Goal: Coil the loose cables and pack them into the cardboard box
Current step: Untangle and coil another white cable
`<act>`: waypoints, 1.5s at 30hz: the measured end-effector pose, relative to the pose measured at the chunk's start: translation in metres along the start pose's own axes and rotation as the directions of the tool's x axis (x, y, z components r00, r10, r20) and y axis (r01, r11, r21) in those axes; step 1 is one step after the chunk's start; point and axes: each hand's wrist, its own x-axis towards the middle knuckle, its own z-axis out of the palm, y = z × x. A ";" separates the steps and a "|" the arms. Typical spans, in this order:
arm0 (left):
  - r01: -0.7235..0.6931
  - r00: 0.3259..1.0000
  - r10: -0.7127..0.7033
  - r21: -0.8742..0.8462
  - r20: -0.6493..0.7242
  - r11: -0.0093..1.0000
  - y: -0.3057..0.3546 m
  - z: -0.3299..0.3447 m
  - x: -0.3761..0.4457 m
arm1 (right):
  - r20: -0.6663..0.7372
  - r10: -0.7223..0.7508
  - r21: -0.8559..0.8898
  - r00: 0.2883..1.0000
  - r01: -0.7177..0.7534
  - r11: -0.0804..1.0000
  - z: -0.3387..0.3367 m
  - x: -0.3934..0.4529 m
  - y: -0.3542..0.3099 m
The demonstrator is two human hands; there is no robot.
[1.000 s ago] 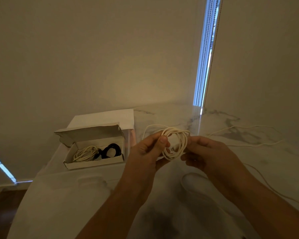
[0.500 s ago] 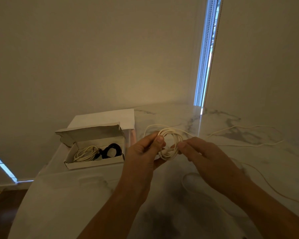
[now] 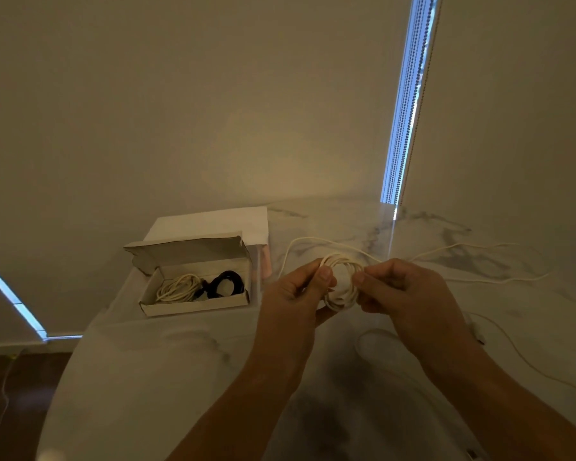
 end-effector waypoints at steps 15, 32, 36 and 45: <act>-0.033 0.963 0.186 0.600 -0.195 0.800 0.049 -0.100 0.018 | 0.099 -0.049 -0.165 0.994 0.065 0.984 0.101 0.027 -0.022; 0.251 0.947 -0.042 0.654 -0.317 0.714 0.045 -0.179 0.063 | 0.192 0.002 -0.542 0.981 0.104 0.834 0.181 0.047 -0.024; 0.280 0.935 -0.064 0.612 -0.350 0.740 0.038 -0.181 0.076 | 0.194 -0.049 -0.621 0.980 0.161 0.767 0.186 0.048 -0.021; 0.318 0.928 -0.041 0.728 -0.371 0.607 0.024 -0.183 0.092 | 0.225 -0.167 -0.805 0.960 0.279 0.523 0.191 0.054 -0.014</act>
